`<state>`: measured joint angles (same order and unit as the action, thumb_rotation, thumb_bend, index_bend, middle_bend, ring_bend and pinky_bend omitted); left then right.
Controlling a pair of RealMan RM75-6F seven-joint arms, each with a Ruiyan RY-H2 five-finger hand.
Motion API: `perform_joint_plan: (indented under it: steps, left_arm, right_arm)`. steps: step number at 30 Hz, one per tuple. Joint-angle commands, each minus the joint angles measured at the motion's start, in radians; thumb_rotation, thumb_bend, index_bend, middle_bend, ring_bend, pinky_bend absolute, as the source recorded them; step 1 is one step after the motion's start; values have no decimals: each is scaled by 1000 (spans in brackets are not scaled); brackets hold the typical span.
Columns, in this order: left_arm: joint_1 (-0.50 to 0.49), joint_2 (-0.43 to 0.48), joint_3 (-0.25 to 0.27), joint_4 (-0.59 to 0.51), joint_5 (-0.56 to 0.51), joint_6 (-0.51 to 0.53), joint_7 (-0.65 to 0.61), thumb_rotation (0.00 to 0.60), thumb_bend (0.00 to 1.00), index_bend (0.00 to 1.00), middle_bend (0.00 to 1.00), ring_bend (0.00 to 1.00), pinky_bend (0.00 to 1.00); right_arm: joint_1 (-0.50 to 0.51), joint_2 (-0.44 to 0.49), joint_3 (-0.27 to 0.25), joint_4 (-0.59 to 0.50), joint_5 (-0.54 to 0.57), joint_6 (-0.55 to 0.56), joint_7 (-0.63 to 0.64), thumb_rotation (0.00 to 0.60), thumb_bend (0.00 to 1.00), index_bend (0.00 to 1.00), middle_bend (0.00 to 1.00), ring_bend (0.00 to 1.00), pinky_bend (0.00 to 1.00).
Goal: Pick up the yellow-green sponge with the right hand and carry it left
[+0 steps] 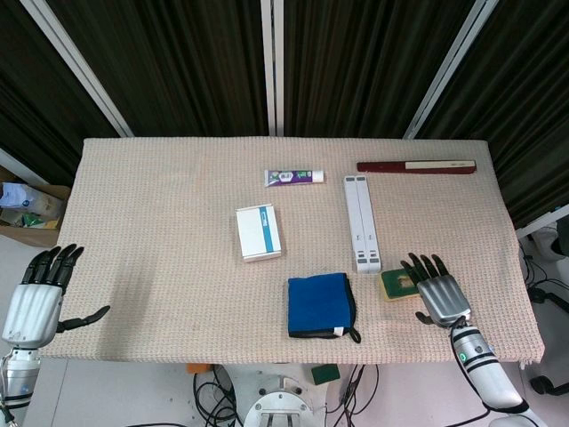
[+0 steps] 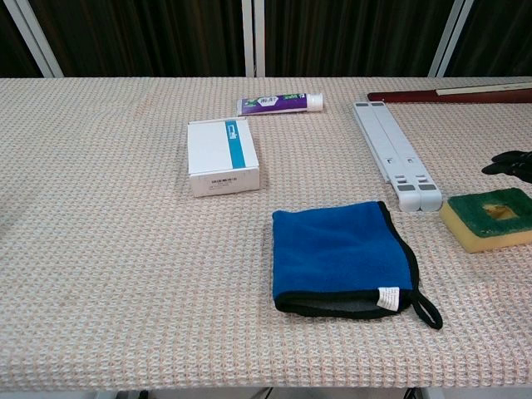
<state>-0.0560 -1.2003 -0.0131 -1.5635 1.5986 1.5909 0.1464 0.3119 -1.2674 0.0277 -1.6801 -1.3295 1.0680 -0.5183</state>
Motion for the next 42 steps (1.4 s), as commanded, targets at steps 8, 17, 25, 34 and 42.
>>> perform_joint_plan:
  steps: [8,17,25,34,42]
  left_arm:
    - [-1,-3,4,3,-7,-17,-5,286,0,90,104,75,137]
    - [-6,-5,3,14,-13,-32,-24,286,0,90,105,75,136]
    - [-1,-2,4,21,-20,-31,-27,284,0,90,105,75,137]
    - [-4,-3,1,18,-24,-38,-27,288,0,90,105,75,137]
    - [-1,-2,1,15,-23,-34,-24,289,0,90,105,75,137]
  right_arm:
    - [24,-23,-3,31,-23,-8,68,600,159,0,2,0,0]
    - [58,-61,8,55,32,-39,27,600,176,0,45,0,8]
    - [87,-100,14,81,55,-55,20,600,176,4,197,117,59]
    - [96,-143,3,127,48,-22,-25,600,211,342,450,351,107]
    - [78,-118,2,107,-9,58,2,600,327,615,620,525,165]
